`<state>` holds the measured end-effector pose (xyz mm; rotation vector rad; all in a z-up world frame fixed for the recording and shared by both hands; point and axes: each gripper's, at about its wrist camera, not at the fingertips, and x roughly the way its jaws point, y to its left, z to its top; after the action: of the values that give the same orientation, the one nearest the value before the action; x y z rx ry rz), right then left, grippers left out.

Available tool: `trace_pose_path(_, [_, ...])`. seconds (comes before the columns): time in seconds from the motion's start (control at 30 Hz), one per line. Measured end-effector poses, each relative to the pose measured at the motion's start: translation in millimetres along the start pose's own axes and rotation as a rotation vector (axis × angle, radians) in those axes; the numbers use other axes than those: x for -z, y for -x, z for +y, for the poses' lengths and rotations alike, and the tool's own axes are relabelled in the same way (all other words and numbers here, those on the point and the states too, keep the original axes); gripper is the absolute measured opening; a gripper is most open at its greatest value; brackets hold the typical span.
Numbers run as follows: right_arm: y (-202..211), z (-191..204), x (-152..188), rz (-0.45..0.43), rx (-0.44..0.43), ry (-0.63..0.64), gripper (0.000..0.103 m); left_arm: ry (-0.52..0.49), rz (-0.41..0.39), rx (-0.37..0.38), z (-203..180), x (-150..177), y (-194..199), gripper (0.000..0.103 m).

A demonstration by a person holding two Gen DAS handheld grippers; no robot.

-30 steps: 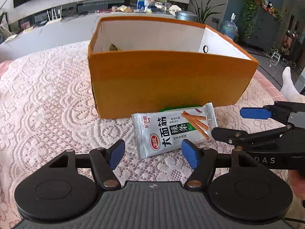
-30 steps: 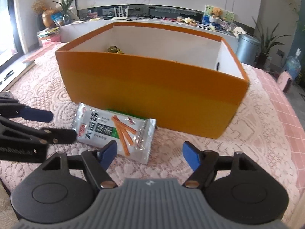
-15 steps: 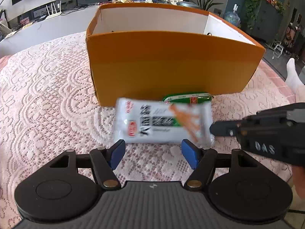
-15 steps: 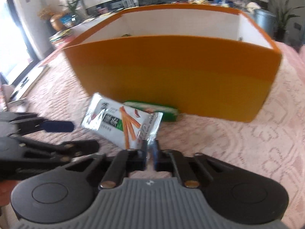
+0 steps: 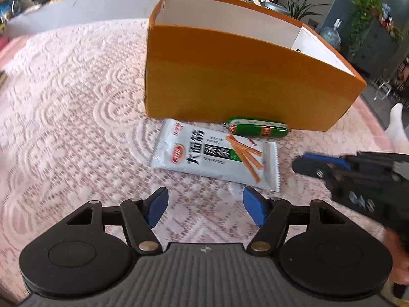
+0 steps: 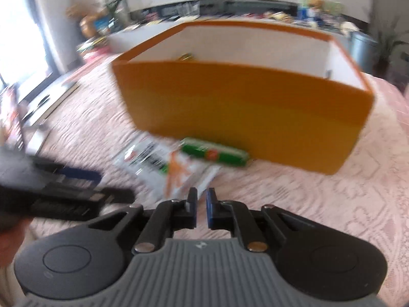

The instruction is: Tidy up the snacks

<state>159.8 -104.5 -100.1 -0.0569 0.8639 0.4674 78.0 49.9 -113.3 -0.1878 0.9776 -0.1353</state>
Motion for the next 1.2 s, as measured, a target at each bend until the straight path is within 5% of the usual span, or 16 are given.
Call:
trace_pose_path(0.03, [-1.9, -5.6, -1.4, -0.004, 0.016, -0.027, 0.034, 0.010, 0.005, 0.016, 0.2, 0.5, 0.0, 0.074])
trace_pose_path(0.07, [-4.9, -10.7, -2.7, -0.008, 0.022, -0.054, 0.038, 0.018, 0.008, 0.029, 0.5, 1.0, -0.1, 0.073])
trace_pose_path(0.3, [-31.2, -19.7, -10.6, 0.006, -0.044, -0.124, 0.037, 0.071, 0.003, 0.063, 2.8, 1.2, -0.5, 0.068])
trace_pose_path(0.4, [-38.9, -18.2, -14.2, 0.003, -0.076, -0.133, 0.026, 0.102, -0.001, 0.089, 6.8, 0.3, 2.1, 0.068])
trace_pose_path(0.5, [-48.2, -20.5, -15.0, 0.026, -0.100, -0.162, 0.000, 0.115, 0.003, 0.092, 8.6, 0.4, 1.5, 0.068])
trace_pose_path(0.87, [-22.3, 10.5, 14.5, 0.112, -0.228, -0.107, 0.000, 0.201, 0.008, 0.070, 17.1, -1.9, -0.2, 0.080])
trace_pose_path(1.2, [-13.0, 19.2, 13.9, 0.016, -0.092, 0.080, 0.005, 0.262, 0.039, -0.117, -0.5, -25.8, -18.6, 0.088])
